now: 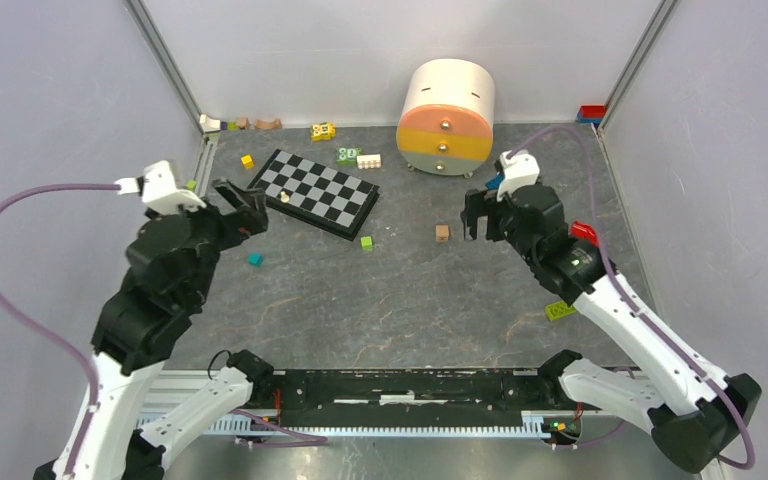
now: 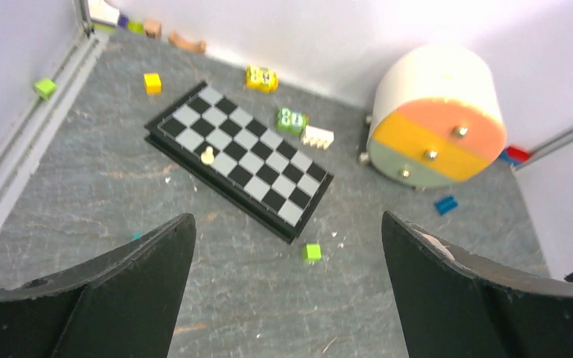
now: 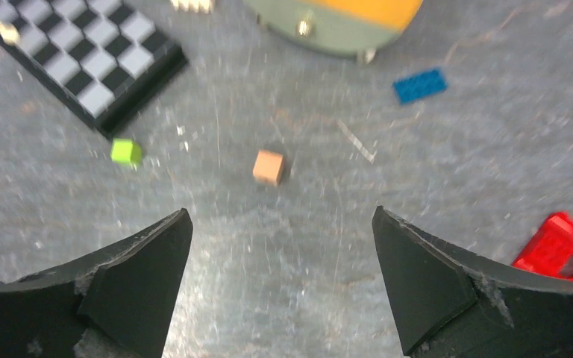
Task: Organize the makeup
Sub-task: Reset both arms
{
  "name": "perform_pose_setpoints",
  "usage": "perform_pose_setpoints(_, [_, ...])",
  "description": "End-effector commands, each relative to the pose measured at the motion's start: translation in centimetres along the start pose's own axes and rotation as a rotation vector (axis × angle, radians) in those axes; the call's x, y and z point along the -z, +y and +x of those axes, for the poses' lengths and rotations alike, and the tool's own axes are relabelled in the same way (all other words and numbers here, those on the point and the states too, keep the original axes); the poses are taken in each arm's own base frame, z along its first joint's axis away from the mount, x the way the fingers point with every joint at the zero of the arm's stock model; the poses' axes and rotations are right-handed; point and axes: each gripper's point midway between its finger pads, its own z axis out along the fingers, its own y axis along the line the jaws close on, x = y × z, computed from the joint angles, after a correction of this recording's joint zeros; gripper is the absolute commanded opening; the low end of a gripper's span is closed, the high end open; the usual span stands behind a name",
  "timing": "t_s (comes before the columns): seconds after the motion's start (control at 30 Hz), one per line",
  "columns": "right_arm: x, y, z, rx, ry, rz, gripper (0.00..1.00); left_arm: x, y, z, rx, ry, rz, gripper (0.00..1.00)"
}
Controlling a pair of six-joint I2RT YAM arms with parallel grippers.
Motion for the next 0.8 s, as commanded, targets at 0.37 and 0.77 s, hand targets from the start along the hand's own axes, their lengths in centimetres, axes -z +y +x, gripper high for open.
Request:
perform_pose_setpoints(0.37, [9.4,-5.4,-11.6,-0.055,-0.315,0.233,0.98,2.6,0.9,-4.9,-0.082,-0.055,-0.044,1.0])
perform_pose_setpoints(0.77, [10.2,-6.7,-10.4,-0.057,-0.314,0.288,0.98,1.6,1.0,-3.5,-0.093,0.0,-0.08,1.0])
